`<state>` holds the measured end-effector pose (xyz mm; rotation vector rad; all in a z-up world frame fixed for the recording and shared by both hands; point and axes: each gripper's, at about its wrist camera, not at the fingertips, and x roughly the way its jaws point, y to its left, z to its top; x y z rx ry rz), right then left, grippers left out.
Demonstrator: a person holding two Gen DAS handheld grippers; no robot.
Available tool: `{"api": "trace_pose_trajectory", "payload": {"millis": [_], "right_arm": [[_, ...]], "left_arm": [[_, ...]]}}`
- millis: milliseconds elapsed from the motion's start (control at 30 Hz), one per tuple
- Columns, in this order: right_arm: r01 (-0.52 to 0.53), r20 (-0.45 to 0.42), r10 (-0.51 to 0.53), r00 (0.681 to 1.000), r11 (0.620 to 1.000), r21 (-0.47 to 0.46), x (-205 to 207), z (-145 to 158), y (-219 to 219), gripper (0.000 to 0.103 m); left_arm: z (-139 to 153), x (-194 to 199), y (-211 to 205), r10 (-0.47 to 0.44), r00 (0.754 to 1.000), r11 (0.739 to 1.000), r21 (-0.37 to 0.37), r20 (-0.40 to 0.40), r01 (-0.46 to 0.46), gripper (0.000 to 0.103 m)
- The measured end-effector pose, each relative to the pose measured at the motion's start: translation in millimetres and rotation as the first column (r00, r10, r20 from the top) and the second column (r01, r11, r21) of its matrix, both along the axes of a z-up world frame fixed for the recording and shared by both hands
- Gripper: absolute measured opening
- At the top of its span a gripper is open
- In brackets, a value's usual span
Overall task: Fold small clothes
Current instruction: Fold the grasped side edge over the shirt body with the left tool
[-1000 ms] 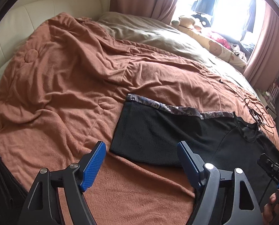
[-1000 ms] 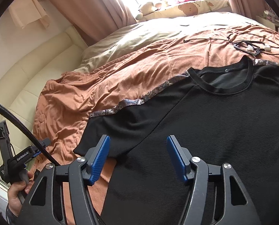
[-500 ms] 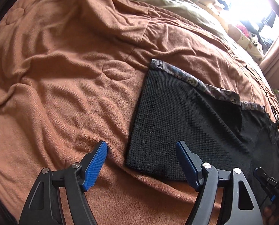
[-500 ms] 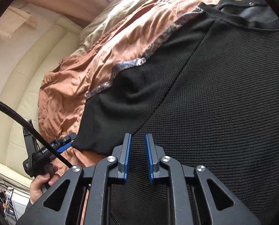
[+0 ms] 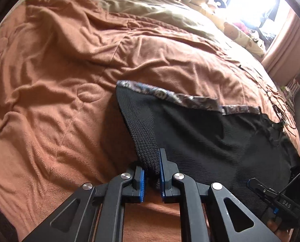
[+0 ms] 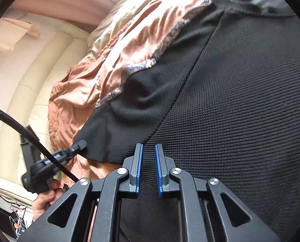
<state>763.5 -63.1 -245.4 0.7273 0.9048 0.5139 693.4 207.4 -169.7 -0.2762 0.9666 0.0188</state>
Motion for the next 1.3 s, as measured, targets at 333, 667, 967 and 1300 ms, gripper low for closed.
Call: {"api": "trace_pose_trajectory", "payload": {"millis": [333,667,967,1300], "right_arm": [[0.063,0.044,-0.062,0.997,0.997,-0.042,-38,45,-27,0.074],[0.145,0.046,-0.144,0.989,0.989,-0.029,-67,60,-72,0.079],[0.225,0.004,-0.225,0.974,0.974,-0.017,-95,64,-110,0.079],[0.275,-0.057,-0.274,0.96,0.962,0.003,-122,50,-141,0.079]], "left_arm": [[67,6,-71,-0.097,0.992,0.995,0.015,0.087,0.096,0.012],[91,13,-150,-0.227,0.967,0.974,-0.001,0.117,0.228,0.012],[80,5,-224,-0.365,0.925,0.928,-0.04,0.107,0.371,0.012],[67,-16,-264,-0.457,0.886,0.882,-0.088,0.079,0.463,0.071]]}}
